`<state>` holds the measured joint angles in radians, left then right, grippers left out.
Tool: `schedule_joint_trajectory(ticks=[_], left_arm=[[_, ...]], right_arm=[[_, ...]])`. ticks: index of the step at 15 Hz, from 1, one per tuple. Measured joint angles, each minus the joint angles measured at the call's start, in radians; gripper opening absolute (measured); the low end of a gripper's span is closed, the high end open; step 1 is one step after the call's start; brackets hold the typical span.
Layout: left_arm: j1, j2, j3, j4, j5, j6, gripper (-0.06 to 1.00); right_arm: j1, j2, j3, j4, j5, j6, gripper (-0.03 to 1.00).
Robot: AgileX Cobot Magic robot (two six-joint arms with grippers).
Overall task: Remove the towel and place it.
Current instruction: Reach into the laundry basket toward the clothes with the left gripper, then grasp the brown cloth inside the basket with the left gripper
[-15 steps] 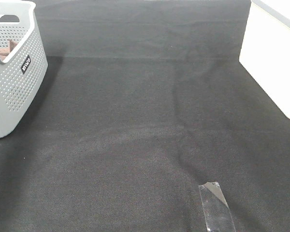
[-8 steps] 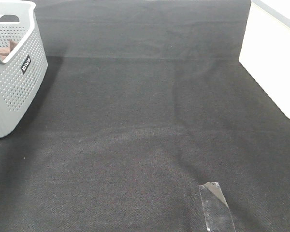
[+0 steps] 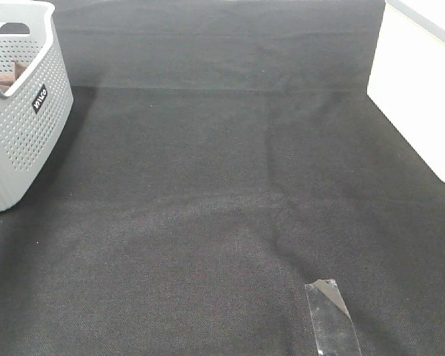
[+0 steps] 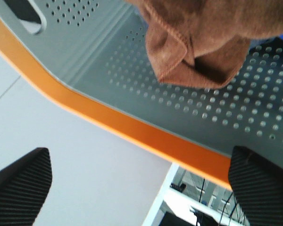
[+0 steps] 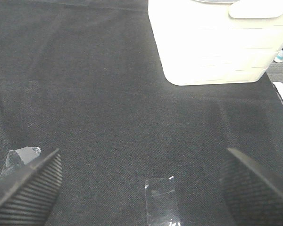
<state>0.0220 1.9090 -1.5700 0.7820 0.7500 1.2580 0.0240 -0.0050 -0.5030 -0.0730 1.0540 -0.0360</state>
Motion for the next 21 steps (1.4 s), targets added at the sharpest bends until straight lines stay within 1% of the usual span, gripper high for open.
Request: schedule_joint_trajectory(ticks=[2, 3, 6, 9, 11, 14, 15, 16, 17, 18, 21], left_arm=[[-0.006, 0.019, 0.0, -0.068, 0.018, 0.063, 0.96], [-0.007, 0.033, 0.0, -0.077, 0.021, 0.072, 0.96], [-0.016, 0.088, -0.001, -0.077, 0.011, 0.08, 0.96], [-0.028, 0.136, -0.002, -0.068, -0.049, 0.097, 0.95], [-0.028, 0.142, -0.002, -0.077, -0.049, 0.099, 0.95], [-0.029, 0.142, -0.004, -0.119, -0.025, 0.1, 0.93], [-0.029, 0.142, -0.007, -0.148, -0.009, 0.1, 0.88], [-0.029, 0.142, -0.007, -0.177, 0.009, 0.1, 0.81], [-0.029, 0.142, -0.007, -0.201, 0.016, 0.1, 0.66], [-0.03, 0.142, -0.007, -0.207, 0.015, 0.1, 0.61], [-0.03, 0.13, -0.007, -0.217, -0.003, 0.091, 0.25]], right_arm=[[0.0, 0.0, 0.0, 0.0, 0.0, 0.0, 0.87], [0.0, 0.0, 0.0, 0.0, 0.0, 0.0, 0.87], [0.0, 0.0, 0.0, 0.0, 0.0, 0.0, 0.87], [0.0, 0.0, 0.0, 0.0, 0.0, 0.0, 0.87], [0.0, 0.0, 0.0, 0.0, 0.0, 0.0, 0.87], [0.0, 0.0, 0.0, 0.0, 0.0, 0.0, 0.87], [0.0, 0.0, 0.0, 0.0, 0.0, 0.0, 0.87], [0.0, 0.0, 0.0, 0.0, 0.0, 0.0, 0.87], [0.0, 0.0, 0.0, 0.0, 0.0, 0.0, 0.87], [0.0, 0.0, 0.0, 0.0, 0.0, 0.0, 0.87], [0.0, 0.0, 0.0, 0.0, 0.0, 0.0, 0.87]])
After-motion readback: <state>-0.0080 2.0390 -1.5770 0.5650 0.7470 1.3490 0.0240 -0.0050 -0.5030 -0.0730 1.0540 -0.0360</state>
